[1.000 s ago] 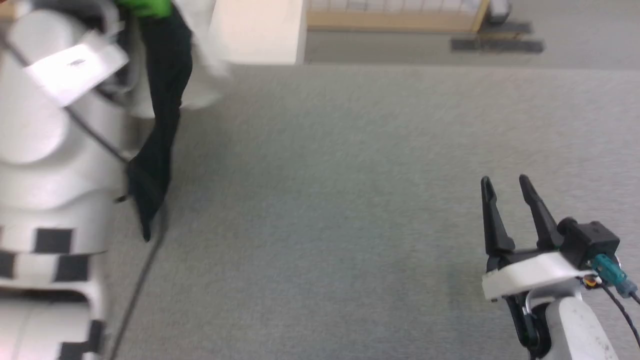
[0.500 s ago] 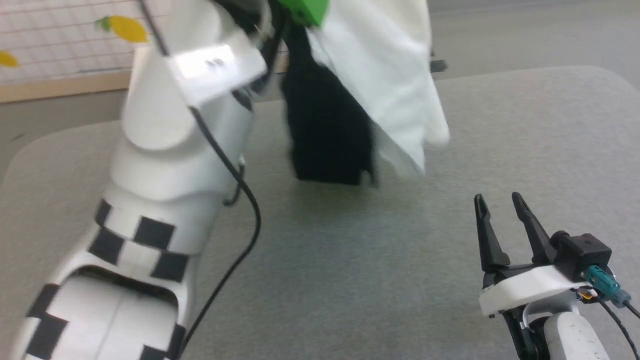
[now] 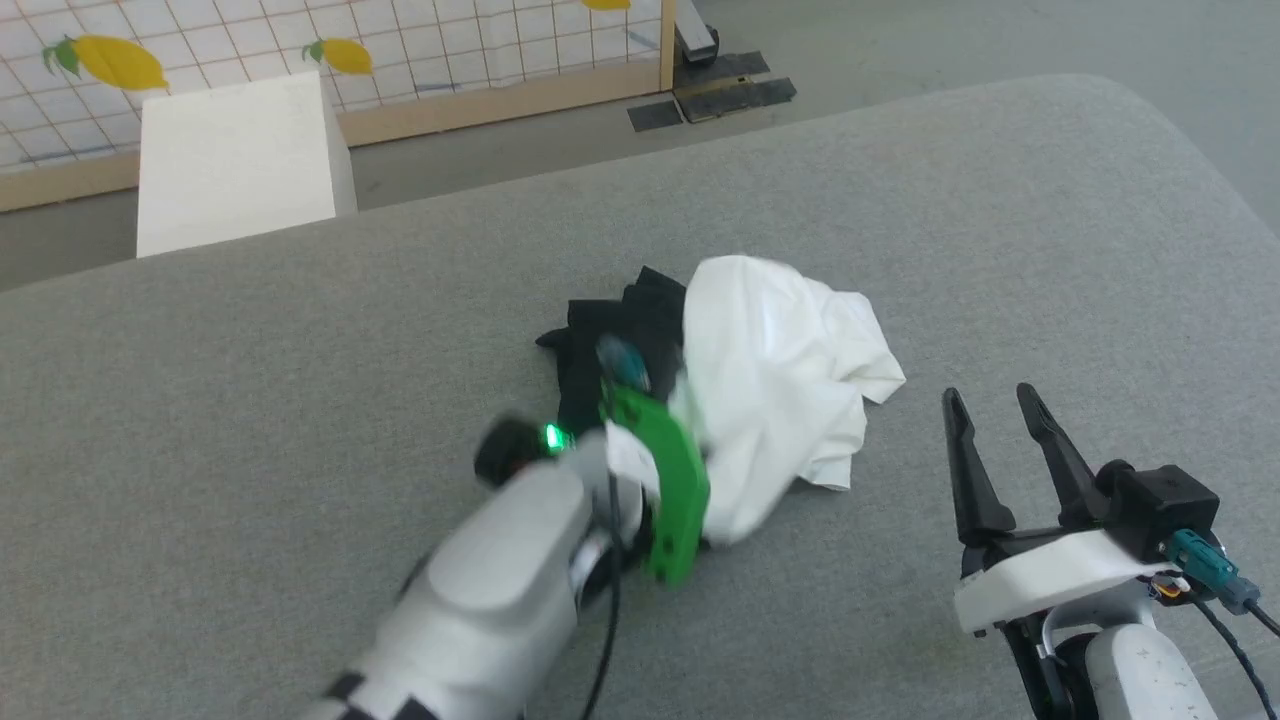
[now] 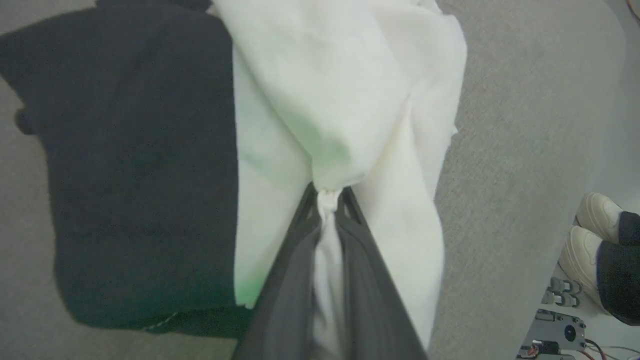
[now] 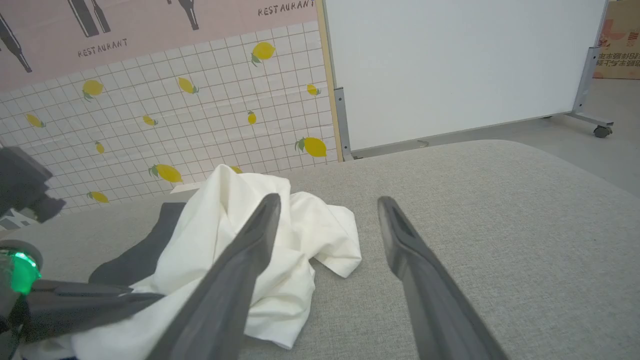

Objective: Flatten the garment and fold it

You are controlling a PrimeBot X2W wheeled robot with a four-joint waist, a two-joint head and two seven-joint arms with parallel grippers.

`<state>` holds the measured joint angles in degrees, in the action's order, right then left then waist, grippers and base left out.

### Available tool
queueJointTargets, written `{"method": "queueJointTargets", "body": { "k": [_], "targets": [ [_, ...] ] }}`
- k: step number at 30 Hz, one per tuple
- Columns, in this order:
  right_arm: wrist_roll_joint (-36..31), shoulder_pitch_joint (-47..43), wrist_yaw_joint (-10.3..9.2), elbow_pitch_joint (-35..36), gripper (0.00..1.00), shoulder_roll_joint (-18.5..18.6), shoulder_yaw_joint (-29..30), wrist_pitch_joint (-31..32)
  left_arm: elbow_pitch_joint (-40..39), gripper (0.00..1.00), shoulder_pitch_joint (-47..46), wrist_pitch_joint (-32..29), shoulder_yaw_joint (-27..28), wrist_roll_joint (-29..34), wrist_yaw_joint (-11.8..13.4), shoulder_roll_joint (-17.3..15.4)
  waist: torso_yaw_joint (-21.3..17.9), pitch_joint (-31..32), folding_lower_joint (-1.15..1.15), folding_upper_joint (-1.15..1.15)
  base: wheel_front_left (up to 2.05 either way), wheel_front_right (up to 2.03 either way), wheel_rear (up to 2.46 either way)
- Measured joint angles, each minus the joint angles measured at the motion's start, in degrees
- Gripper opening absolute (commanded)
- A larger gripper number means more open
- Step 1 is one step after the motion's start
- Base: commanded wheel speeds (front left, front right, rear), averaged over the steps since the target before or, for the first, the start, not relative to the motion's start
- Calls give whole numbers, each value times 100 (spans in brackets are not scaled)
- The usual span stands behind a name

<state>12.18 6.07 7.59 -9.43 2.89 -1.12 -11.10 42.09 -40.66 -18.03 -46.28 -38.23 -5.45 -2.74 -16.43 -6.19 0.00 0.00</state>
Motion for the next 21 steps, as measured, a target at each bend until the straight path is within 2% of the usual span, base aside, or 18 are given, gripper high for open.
{"method": "queueJointTargets", "body": {
  "k": [4,5,6,8,12,18,21],
  "targets": [
    [1,-20,0,-5,100,1,7,0,91,0,332,-460,-290,-237,-78,0,8,-38,0,0,0,0,0],
    [1,-21,0,-9,100,1,5,1,87,58,372,-489,-309,-286,-88,3,23,-36,0,0,0,0,0],
    [1,-21,0,-9,100,1,0,1,48,100,389,-439,-297,-308,-88,1,39,-31,0,0,0,0,0],
    [1,-21,0,-8,100,0,4,1,-75,100,404,-144,-202,-321,-75,-3,74,-18,0,0,0,0,0],
    [-1,-32,0,13,100,0,23,10,-584,100,414,864,142,-294,93,-132,179,36,0,0,0,0,0],
    [-11,-89,0,157,100,0,143,79,-1415,100,578,2679,868,-45,670,-615,412,109,0,0,0,0,0],
    [-31,-155,0,214,100,-1,209,123,-1720,100,903,3122,1166,109,972,-923,543,143,0,0,0,0,0]
  ]
}}
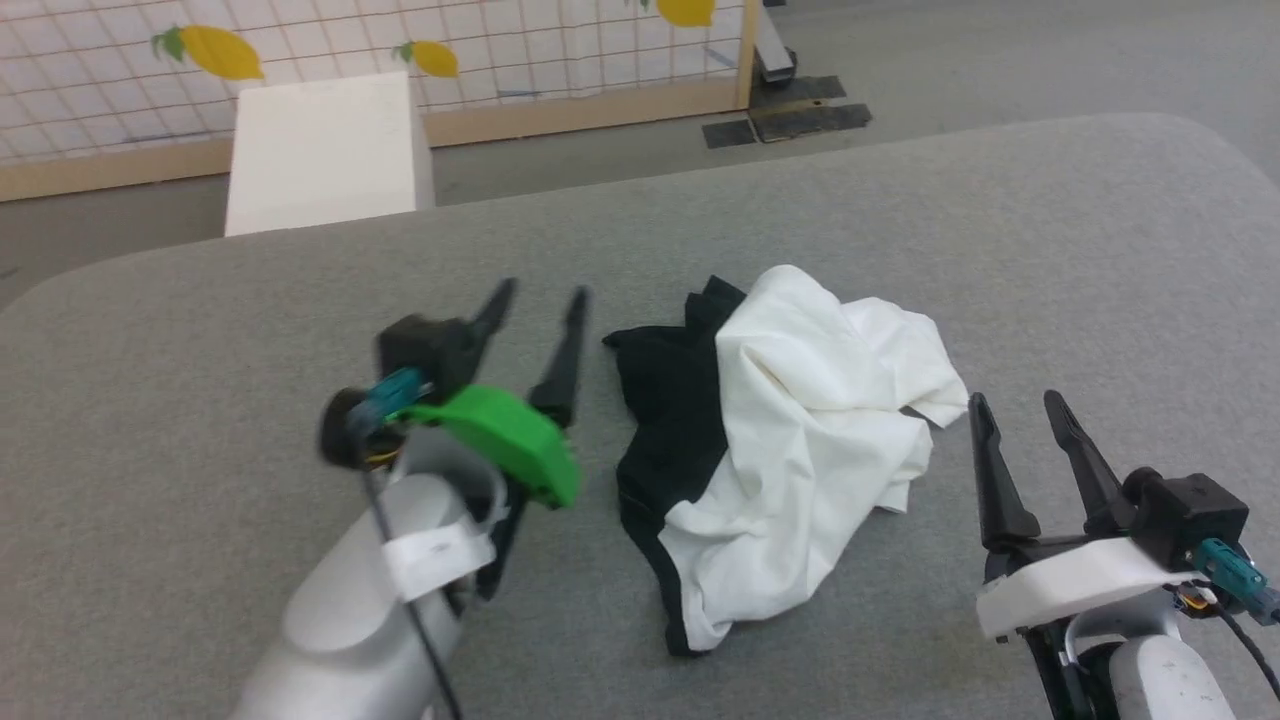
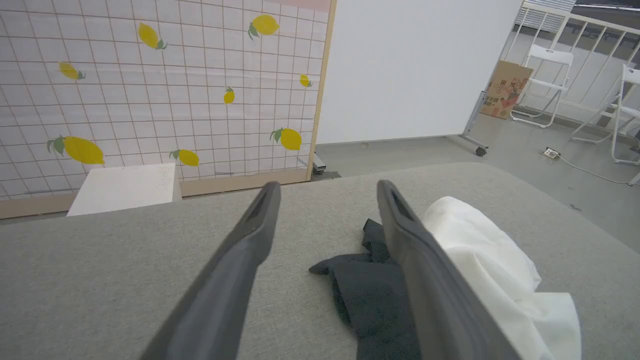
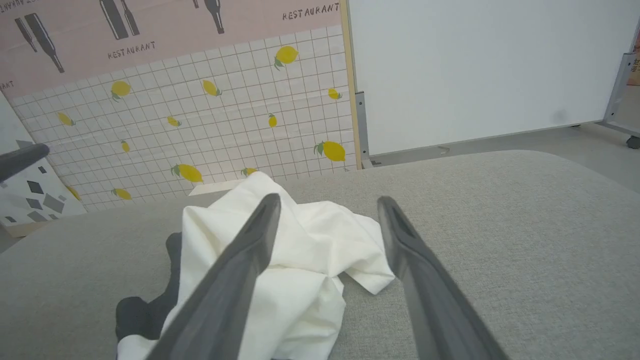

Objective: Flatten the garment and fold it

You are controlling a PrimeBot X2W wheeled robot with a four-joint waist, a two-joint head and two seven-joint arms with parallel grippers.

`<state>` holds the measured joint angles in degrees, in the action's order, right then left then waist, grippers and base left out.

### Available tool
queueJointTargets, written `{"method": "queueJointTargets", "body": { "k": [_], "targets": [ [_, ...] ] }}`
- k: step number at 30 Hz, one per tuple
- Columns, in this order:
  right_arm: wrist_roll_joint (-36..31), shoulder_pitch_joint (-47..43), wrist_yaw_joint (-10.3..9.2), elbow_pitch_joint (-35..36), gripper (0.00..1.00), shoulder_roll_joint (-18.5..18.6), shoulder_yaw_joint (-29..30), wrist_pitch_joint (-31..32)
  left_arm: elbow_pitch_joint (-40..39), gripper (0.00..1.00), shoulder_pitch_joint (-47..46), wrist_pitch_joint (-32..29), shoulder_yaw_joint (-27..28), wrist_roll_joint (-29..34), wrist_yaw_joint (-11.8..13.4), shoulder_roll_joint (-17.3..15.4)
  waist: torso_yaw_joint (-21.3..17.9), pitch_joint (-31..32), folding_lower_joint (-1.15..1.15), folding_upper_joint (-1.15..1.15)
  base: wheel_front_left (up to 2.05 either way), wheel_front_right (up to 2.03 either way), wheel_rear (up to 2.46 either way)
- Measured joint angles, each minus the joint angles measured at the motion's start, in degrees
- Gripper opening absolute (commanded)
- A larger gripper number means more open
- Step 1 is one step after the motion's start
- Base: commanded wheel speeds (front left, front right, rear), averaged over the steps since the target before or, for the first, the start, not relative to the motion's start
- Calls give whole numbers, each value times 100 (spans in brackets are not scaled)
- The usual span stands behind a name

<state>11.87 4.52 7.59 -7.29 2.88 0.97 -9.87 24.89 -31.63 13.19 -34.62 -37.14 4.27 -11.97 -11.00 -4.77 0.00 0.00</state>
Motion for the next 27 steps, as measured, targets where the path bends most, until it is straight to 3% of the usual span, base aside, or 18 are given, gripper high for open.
{"method": "queueJointTargets", "body": {
  "k": [6,10,14,22,27],
  "targets": [
    [-40,-93,0,104,100,0,93,65,-915,100,928,137,876,431,445,-472,225,91,0,0,0,0,0],
    [-136,-189,0,218,100,0,148,149,-1617,100,1972,154,1725,947,461,-506,376,140,0,0,0,0,0],
    [-188,-279,0,308,100,0,186,242,-1822,100,2483,154,2037,1184,453,-376,454,150,0,0,0,0,0],
    [-194,-337,0,430,100,0,194,332,-1839,100,2810,154,2370,1472,229,-102,459,92,0,0,0,0,0],
    [-181,-337,0,444,100,0,126,332,-1361,100,2398,-67,1997,1506,-225,160,343,0,0,0,0,0,0]
  ]
}}
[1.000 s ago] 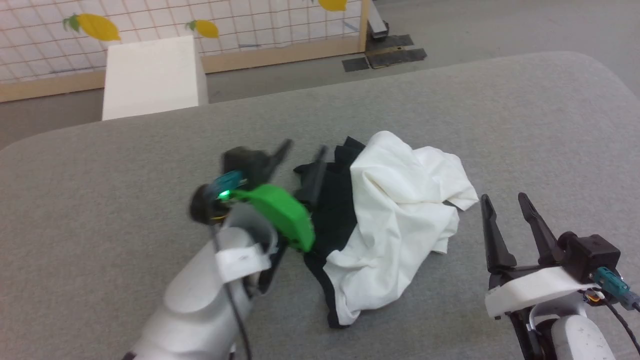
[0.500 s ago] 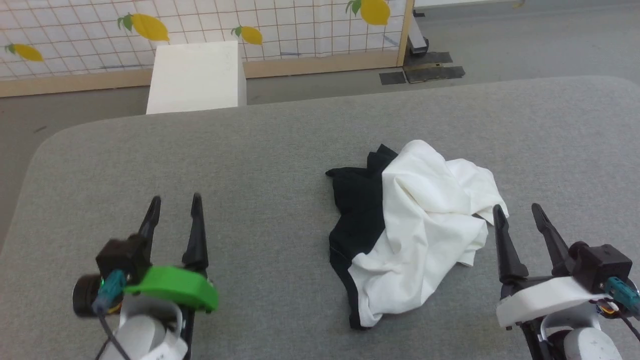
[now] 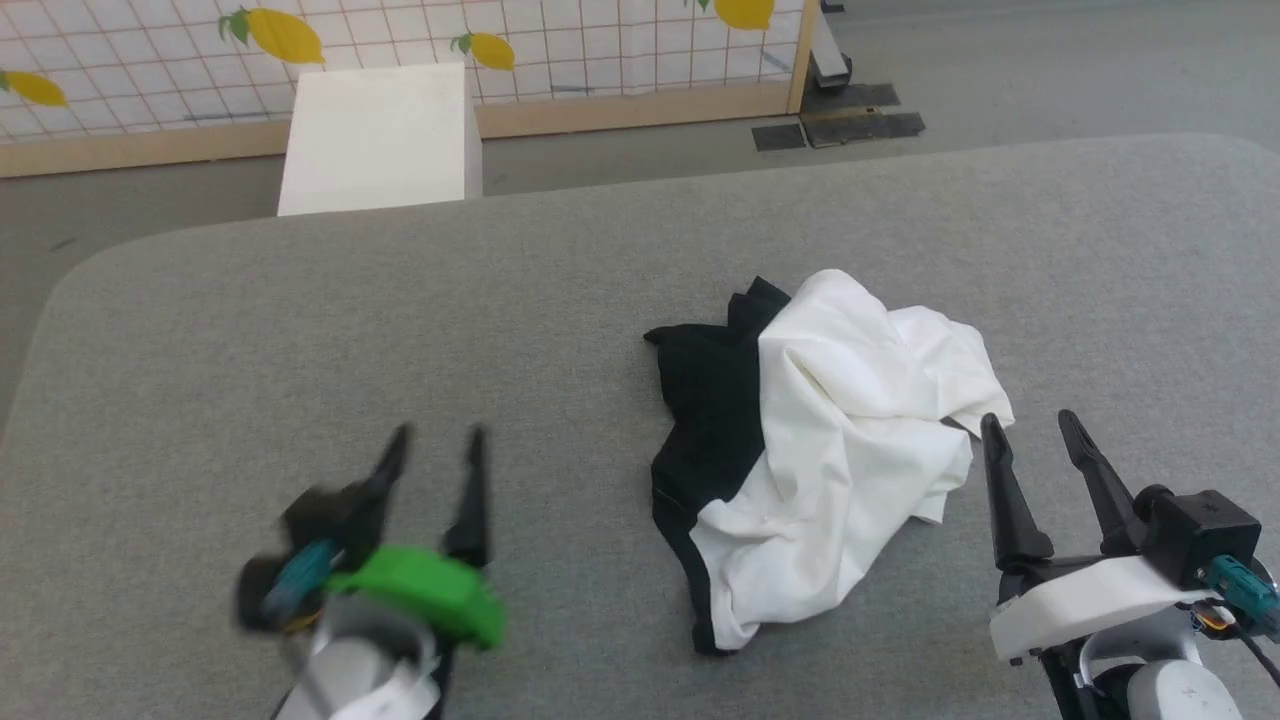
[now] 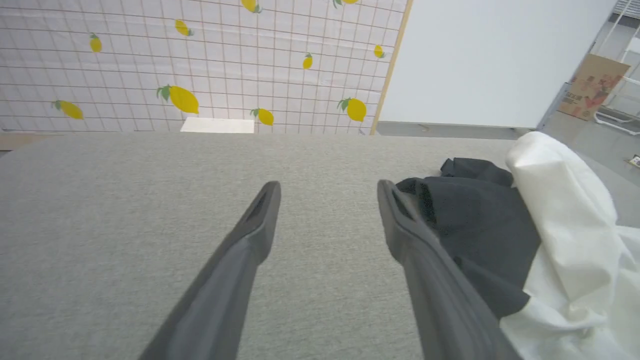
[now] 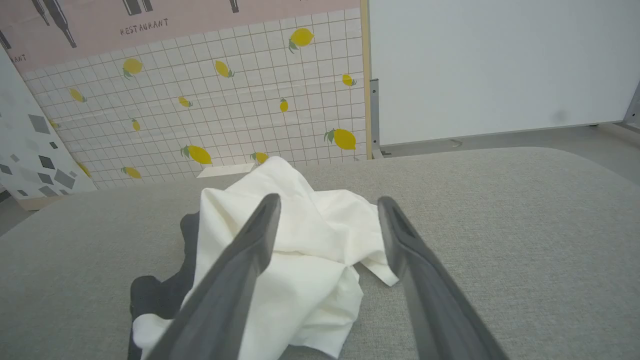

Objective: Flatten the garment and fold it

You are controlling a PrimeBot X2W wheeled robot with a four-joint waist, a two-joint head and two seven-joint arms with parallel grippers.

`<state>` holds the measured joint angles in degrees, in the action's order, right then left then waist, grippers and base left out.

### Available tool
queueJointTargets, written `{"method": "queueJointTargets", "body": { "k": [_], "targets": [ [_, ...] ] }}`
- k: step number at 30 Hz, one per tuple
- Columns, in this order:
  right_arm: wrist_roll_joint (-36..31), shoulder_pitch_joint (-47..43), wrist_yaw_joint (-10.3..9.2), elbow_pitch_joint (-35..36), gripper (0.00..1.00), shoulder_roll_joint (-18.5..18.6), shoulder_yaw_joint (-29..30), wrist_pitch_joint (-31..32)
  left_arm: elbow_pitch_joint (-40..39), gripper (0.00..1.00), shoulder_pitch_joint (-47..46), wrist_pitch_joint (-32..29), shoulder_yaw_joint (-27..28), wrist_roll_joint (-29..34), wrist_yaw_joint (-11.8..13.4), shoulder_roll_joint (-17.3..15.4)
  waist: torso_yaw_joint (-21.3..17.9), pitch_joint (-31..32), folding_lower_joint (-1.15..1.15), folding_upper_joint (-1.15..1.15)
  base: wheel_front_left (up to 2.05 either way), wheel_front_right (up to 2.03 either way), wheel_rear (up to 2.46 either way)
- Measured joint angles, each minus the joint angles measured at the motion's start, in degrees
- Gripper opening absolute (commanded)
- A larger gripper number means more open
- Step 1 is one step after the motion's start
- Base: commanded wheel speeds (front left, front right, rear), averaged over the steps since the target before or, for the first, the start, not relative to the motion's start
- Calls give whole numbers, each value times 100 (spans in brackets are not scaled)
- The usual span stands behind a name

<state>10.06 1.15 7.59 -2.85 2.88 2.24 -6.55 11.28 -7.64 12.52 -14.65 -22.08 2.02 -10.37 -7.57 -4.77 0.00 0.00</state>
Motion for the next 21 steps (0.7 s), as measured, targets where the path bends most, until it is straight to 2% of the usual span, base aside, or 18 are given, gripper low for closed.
{"method": "queueJointTargets", "body": {
  "k": [5,9,15,21],
  "targets": [
    [19,4,0,-21,100,1,-35,-8,542,100,-867,-767,-534,-4,-281,357,-97,-102,0,0,0,0,0],
    [69,45,0,-86,100,0,-121,-53,1185,100,-1488,-1532,-881,-52,-397,571,-225,-187,0,0,0,0,0],
    [146,141,0,-198,100,0,-218,-135,2043,100,-2178,-2644,-1271,-114,-394,677,-485,-309,0,0,0,0,0],
    [182,163,0,-324,100,0,-263,-231,2684,100,-2510,-3769,-1601,-7,-287,680,-750,-399,0,0,0,0,0]
  ]
}}
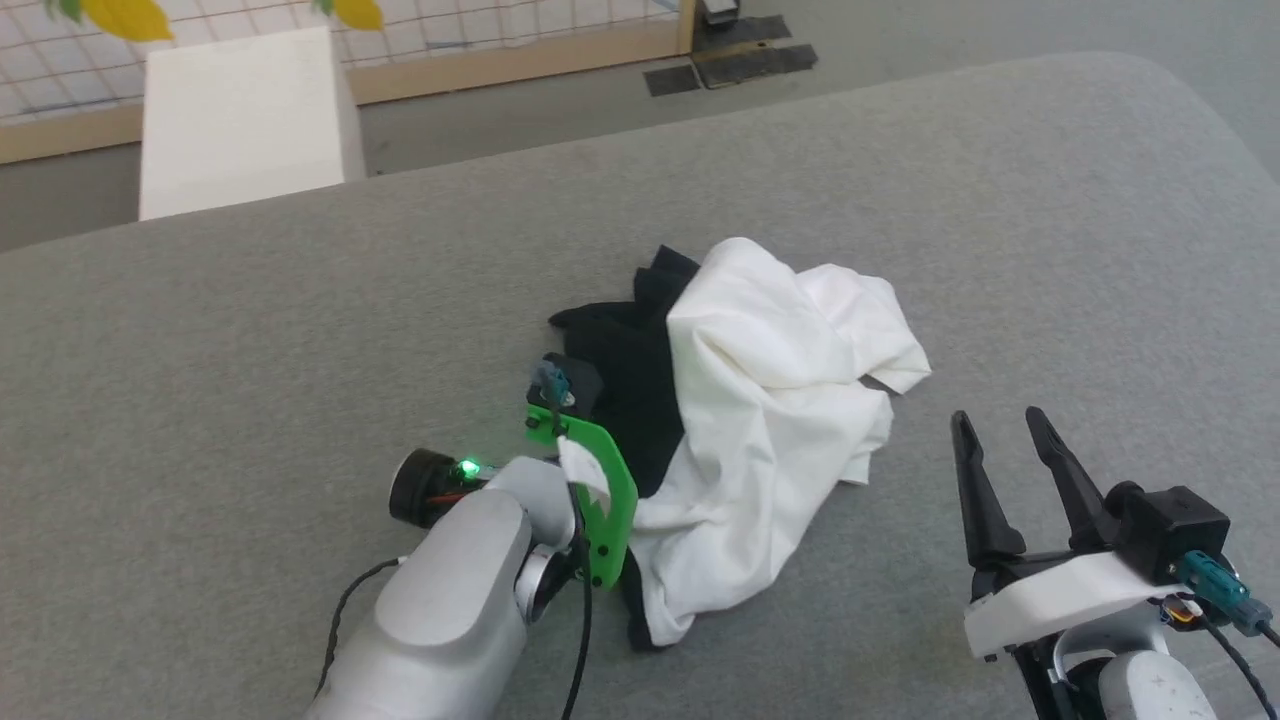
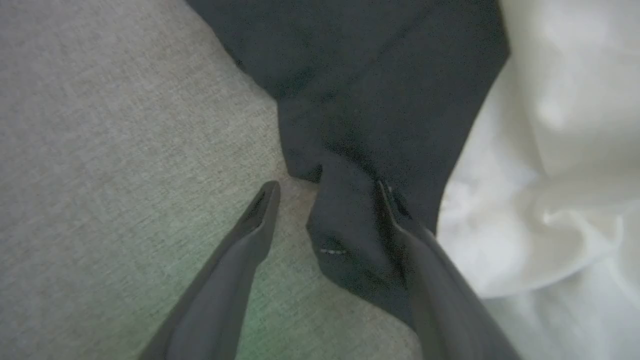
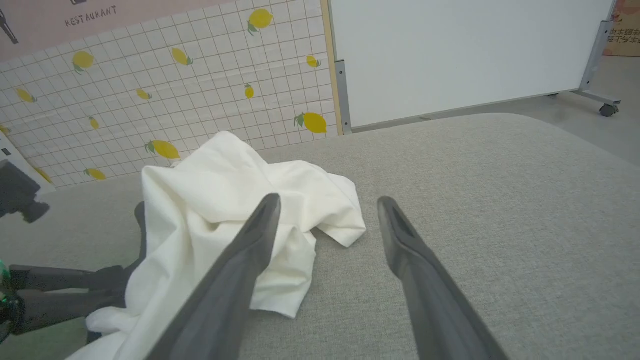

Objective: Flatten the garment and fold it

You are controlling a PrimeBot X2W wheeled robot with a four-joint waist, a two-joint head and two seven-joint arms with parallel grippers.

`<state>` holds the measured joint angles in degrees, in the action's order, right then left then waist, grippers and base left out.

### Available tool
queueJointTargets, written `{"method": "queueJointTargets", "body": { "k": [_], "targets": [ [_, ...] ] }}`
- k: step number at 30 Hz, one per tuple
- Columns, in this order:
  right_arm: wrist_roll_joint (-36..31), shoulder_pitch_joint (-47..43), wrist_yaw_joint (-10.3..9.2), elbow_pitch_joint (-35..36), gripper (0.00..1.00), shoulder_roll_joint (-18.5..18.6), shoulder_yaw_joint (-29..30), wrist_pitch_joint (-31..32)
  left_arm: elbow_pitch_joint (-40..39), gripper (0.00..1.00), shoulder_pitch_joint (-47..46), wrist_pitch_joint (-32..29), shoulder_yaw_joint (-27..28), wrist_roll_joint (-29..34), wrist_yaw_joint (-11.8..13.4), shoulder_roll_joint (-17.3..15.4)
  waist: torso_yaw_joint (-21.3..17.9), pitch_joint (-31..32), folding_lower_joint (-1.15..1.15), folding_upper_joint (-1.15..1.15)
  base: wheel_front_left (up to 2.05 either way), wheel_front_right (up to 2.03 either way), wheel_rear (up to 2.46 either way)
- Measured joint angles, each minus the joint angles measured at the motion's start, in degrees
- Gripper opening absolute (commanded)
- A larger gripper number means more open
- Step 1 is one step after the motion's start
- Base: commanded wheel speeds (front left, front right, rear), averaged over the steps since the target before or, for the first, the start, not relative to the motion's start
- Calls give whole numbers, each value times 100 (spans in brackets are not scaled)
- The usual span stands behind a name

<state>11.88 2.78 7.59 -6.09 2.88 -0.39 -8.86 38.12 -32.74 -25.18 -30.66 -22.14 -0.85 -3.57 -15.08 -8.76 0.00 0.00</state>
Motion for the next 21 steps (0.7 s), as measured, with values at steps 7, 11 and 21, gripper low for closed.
{"method": "queueJointTargets", "body": {
  "k": [7,11,21],
  "targets": [
    [22,9,0,-89,100,2,33,-49,-209,0,-142,561,134,-1,183,-109,-12,7,0,0,0,0,0],
    [19,8,0,-70,100,2,53,-46,-556,0,11,1746,671,-42,655,-258,131,65,0,0,0,0,0],
    [-53,-5,0,81,100,2,101,91,-1369,0,1467,2771,1938,-475,1545,-1034,666,199,0,0,0,0,0]
  ]
}}
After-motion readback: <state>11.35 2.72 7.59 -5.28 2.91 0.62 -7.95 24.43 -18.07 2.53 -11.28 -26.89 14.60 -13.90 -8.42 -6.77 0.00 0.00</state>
